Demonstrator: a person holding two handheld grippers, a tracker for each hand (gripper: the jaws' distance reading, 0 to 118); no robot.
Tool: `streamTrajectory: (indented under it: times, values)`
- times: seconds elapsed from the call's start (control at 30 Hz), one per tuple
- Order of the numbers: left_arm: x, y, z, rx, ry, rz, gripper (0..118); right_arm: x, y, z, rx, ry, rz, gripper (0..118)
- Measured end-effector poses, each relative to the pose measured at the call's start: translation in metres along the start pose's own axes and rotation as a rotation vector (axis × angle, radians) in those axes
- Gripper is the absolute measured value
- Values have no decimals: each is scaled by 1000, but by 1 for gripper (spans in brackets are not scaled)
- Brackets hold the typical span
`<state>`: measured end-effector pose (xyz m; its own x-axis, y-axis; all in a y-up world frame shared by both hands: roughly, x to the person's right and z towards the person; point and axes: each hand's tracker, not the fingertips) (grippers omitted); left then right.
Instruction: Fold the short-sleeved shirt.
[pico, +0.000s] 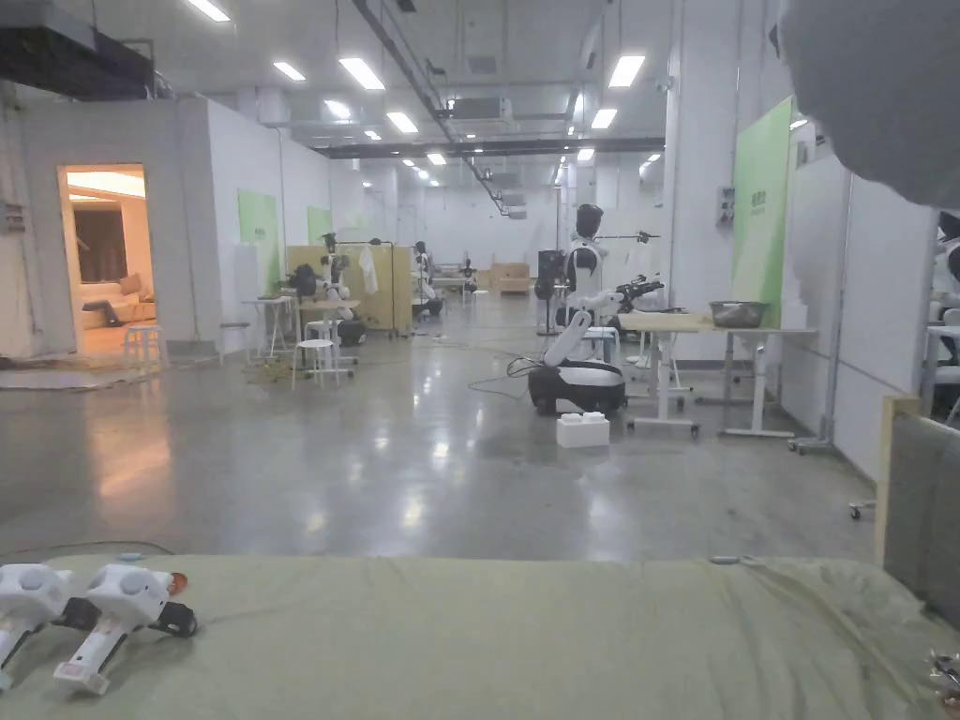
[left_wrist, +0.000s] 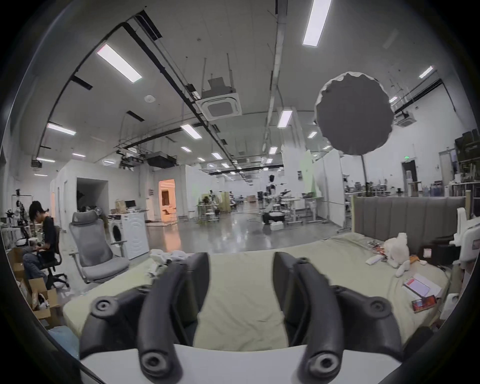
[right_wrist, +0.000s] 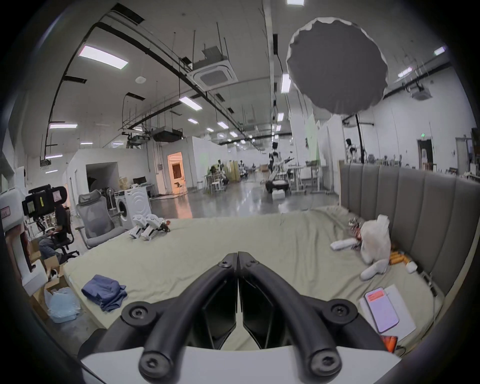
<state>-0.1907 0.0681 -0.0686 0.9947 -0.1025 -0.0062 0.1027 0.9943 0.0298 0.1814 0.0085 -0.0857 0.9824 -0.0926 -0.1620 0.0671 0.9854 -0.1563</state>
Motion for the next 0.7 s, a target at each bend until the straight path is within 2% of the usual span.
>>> streamTrajectory:
  times: [0.07, 0.13, 0.2, 0.33, 0.47, 0.7]
  values:
    - [5, -5, 0, -3, -40, -28, 27, -1, 3, 7, 18, -6, 29, 0]
    - [10, -8, 1, -17, -14, -68, 16, -2, 4, 9, 28, -28, 49, 0]
    - [10, -12, 3, -14, -5, -65, 0, -2, 4, 12, 45, -36, 49, 0]
    - [4, -11, 5, -50, -65, 37, 0, -4, 4, 12, 64, -35, 35, 0]
    - [10, -11, 6, -35, -38, -49, 0, -8, 6, 10, 56, -39, 41, 0]
    - [5, -12, 6, -36, -42, -38, 0, -5, 5, 9, 53, -57, 24, 0]
